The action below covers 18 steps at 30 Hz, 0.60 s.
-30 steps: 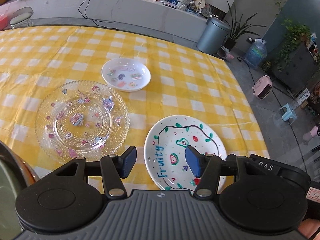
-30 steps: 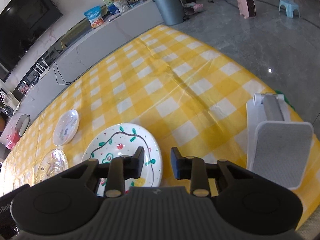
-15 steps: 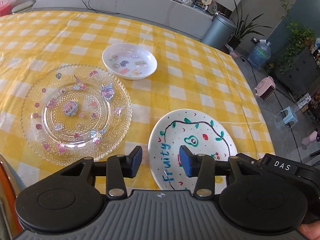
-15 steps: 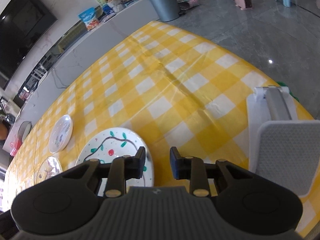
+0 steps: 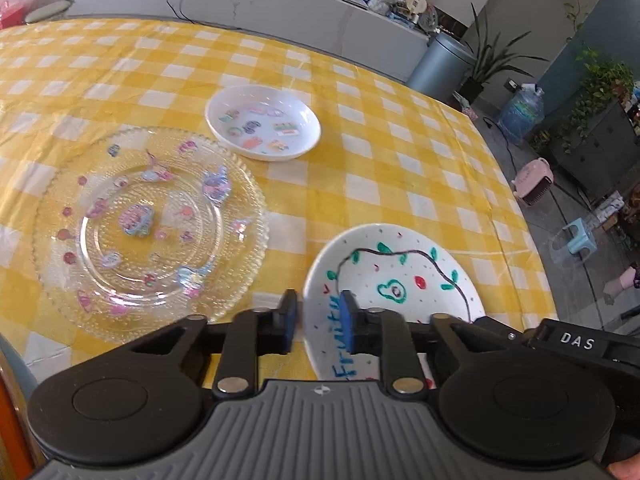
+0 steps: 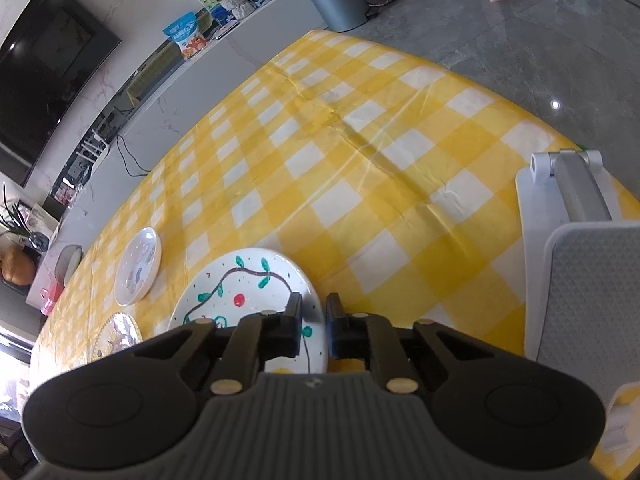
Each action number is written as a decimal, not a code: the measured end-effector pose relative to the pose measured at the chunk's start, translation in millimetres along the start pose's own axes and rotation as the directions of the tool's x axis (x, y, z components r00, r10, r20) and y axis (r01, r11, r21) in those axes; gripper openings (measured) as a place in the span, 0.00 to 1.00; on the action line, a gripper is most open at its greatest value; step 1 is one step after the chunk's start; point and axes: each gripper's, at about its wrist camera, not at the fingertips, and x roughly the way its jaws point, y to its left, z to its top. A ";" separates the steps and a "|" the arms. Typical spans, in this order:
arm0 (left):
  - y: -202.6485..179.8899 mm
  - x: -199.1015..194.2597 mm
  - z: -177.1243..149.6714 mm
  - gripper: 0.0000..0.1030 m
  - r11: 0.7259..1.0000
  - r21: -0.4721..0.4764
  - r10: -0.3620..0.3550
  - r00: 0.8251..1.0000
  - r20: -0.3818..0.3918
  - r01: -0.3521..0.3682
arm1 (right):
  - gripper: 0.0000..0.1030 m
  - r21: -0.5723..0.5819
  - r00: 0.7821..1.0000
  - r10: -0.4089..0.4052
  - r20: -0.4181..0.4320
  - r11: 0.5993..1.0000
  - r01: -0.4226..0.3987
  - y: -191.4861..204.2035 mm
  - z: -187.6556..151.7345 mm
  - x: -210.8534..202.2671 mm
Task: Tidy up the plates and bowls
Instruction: 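Move both grippers to the white 'Fruity' plate rim and close on it, then lift and carry the white painted plate with both grippers toward the bowl stack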
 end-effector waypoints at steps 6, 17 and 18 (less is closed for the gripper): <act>0.5 -1.1 0.2 0.20 1.000 -0.006 -0.005 1.000 -0.001 0.005 | 0.10 -0.010 1.000 -0.011 0.007 1.000 0.011 1.7 -1.1 -0.3; -1.2 -20.2 -1.4 0.20 1.000 0.007 0.002 0.999 0.032 -0.003 | 0.05 -0.022 1.000 -0.001 0.016 1.000 0.001 5.1 -4.1 -11.7; -1.7 -22.9 -2.3 0.20 1.000 0.011 0.002 0.999 0.035 -0.003 | 0.05 -0.020 1.000 0.003 0.015 1.000 -0.003 4.8 -4.9 -13.4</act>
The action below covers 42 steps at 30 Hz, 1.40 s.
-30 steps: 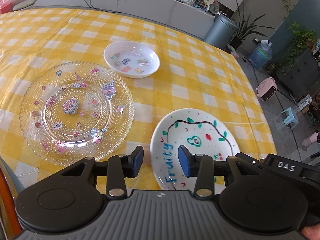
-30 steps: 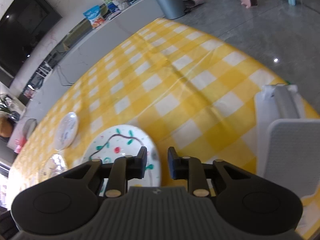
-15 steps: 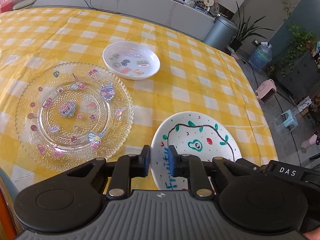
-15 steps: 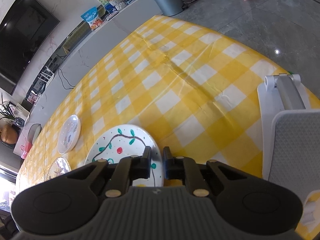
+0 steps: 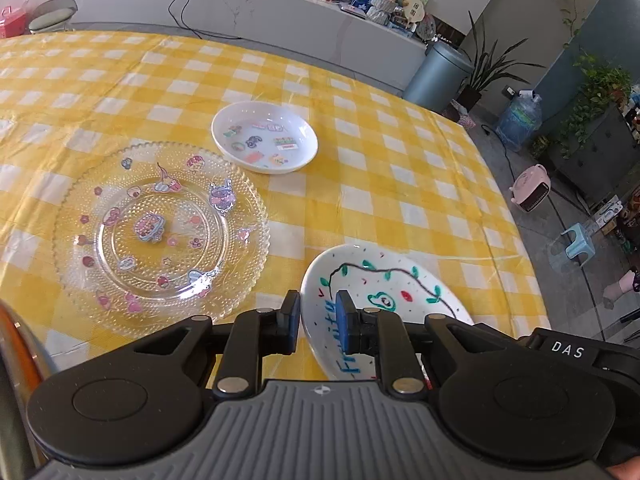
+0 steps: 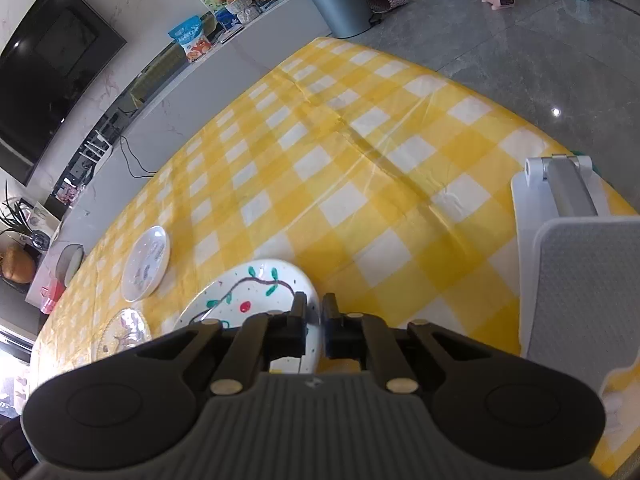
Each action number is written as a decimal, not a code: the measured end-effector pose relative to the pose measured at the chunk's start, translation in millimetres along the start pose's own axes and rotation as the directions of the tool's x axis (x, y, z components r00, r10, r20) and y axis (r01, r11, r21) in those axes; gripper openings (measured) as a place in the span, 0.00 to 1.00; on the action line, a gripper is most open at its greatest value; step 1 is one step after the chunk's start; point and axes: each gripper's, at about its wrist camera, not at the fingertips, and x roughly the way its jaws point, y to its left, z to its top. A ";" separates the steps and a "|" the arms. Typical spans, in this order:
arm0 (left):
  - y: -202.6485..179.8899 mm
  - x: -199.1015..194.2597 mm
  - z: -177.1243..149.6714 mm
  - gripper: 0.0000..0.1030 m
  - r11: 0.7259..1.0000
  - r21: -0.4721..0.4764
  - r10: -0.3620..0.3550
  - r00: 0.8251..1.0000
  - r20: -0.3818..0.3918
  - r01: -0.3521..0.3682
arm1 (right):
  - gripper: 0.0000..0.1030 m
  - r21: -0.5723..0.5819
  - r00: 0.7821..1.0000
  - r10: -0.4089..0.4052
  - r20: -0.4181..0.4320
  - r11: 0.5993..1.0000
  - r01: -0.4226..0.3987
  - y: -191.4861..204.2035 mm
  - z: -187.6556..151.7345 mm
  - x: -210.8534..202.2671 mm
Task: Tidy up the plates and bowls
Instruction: 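Lift and carry the white painted plate with both grippers toward the bowl stack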
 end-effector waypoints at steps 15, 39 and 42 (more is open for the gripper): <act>-2.8 -38.1 -14.9 0.20 1.000 0.016 -0.025 0.999 0.033 0.025 | 0.04 -0.009 1.000 0.015 0.010 1.000 -0.015 -3.1 -22.9 -42.0; 13.9 -50.3 -47.3 0.20 1.000 -0.016 -0.003 1.000 -0.013 0.003 | 0.04 -0.016 0.992 -0.086 -0.092 0.996 0.085 5.9 -48.6 -53.9; 13.8 -47.7 -50.1 0.20 1.000 -0.014 -0.001 1.000 -0.025 0.001 | 0.04 -0.019 0.990 -0.104 -0.100 0.995 0.103 6.1 -48.2 -49.4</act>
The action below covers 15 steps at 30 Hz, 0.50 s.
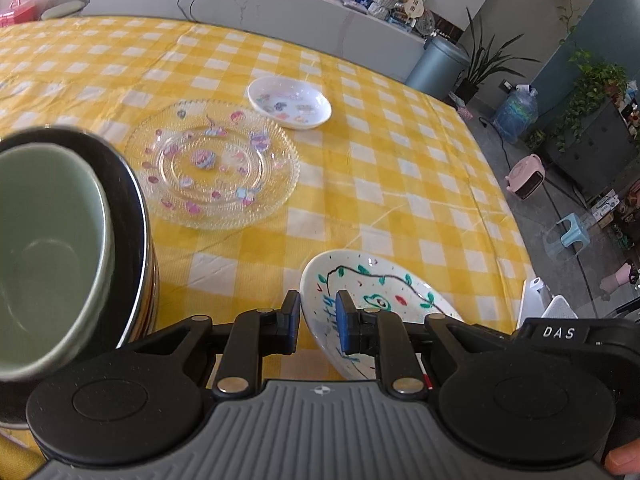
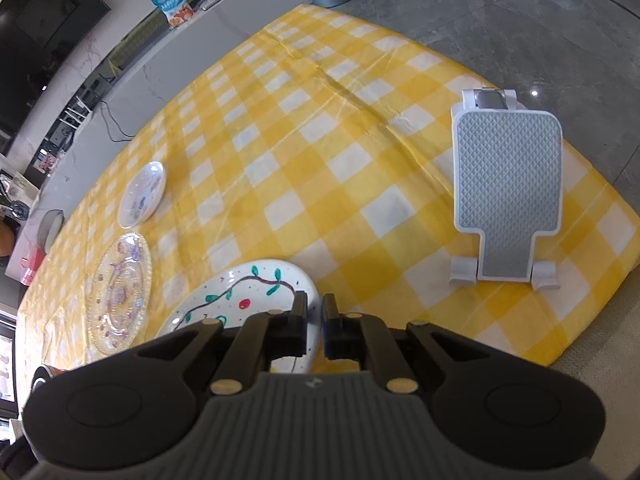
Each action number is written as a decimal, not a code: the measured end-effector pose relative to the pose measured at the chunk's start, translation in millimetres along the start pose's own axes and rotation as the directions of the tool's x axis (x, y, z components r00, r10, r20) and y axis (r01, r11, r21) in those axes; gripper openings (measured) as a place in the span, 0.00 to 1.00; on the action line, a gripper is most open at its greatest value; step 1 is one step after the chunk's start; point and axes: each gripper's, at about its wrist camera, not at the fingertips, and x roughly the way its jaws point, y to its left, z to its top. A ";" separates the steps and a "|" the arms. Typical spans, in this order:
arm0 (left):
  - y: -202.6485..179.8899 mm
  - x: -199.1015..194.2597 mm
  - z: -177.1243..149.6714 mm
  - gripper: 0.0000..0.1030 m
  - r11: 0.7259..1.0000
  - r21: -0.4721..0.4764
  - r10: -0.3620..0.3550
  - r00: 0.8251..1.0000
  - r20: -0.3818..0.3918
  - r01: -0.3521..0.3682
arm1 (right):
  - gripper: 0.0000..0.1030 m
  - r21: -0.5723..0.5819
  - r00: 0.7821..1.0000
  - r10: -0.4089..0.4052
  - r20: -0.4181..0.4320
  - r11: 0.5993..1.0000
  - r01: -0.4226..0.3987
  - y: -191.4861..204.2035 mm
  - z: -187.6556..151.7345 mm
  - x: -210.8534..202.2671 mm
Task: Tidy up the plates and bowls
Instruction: 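Lift and carry the white painted plate with both grippers toward the bowl stack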
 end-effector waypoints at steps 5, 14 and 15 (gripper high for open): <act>-1.3 2.0 -3.2 0.20 1.000 0.023 0.017 1.000 -0.007 -0.017 | 0.05 -0.010 1.000 -0.015 -0.007 1.000 0.015 1.2 -0.6 1.6; -4.6 8.8 -13.4 0.20 0.996 0.062 0.060 0.997 -0.044 -0.058 | 0.11 -0.040 0.997 -0.062 -0.046 0.997 0.060 6.8 -1.2 9.1; -4.8 9.8 -14.0 0.20 0.996 0.066 0.064 0.997 -0.047 -0.061 | 0.11 -0.040 0.997 -0.064 -0.047 0.997 0.062 7.0 -0.7 10.1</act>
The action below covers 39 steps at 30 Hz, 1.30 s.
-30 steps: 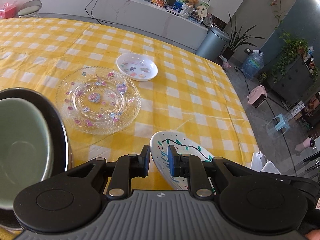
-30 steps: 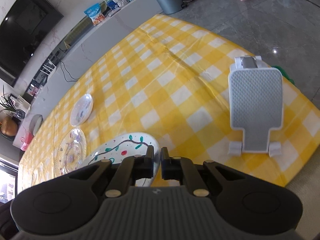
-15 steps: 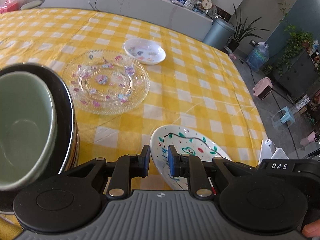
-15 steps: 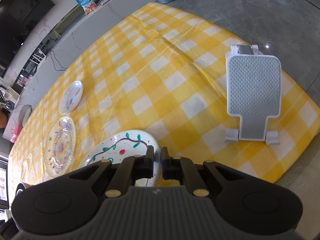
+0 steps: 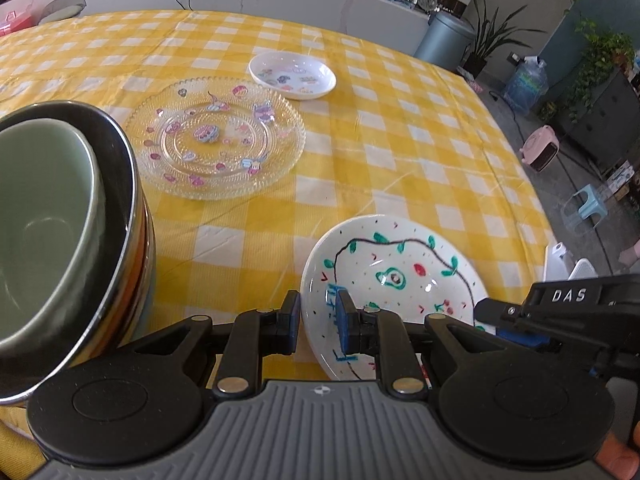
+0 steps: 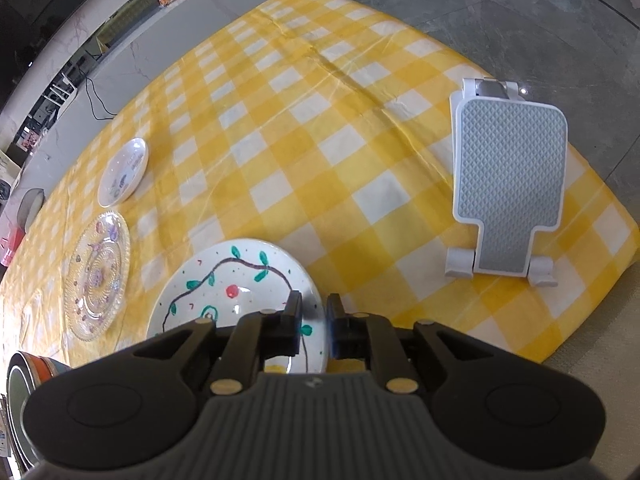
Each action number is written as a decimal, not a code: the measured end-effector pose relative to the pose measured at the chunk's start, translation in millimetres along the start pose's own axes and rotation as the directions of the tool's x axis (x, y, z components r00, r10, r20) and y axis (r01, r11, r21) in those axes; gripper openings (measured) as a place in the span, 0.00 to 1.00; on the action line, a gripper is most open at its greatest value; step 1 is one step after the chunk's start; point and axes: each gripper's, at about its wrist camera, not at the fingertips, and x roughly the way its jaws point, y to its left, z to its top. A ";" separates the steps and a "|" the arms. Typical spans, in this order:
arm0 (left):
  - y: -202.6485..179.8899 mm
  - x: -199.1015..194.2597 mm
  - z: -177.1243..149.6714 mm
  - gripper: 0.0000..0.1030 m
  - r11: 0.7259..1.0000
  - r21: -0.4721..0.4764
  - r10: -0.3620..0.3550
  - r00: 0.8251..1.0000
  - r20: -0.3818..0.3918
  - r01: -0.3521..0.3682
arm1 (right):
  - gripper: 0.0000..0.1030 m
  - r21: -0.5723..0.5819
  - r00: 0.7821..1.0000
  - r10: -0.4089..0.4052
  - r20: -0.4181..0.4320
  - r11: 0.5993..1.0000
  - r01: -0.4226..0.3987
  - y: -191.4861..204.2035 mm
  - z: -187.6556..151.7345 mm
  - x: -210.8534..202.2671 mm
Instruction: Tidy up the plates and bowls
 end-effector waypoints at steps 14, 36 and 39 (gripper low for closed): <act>-2.0 4.3 -1.2 0.21 0.999 0.034 0.012 1.000 -0.018 -0.012 | 0.13 -0.019 0.999 -0.028 -0.025 0.999 0.028 5.0 1.5 5.2; -20.5 -31.7 34.9 0.42 0.944 0.328 -0.003 0.995 -0.098 0.036 | 0.33 -0.061 0.994 0.077 0.076 0.996 -0.072 10.8 1.2 -13.8; -20.4 -40.1 50.0 0.42 0.923 0.380 -0.009 0.993 -0.116 0.052 | 0.33 -0.084 0.990 0.111 0.087 0.991 -0.103 15.3 1.9 -13.5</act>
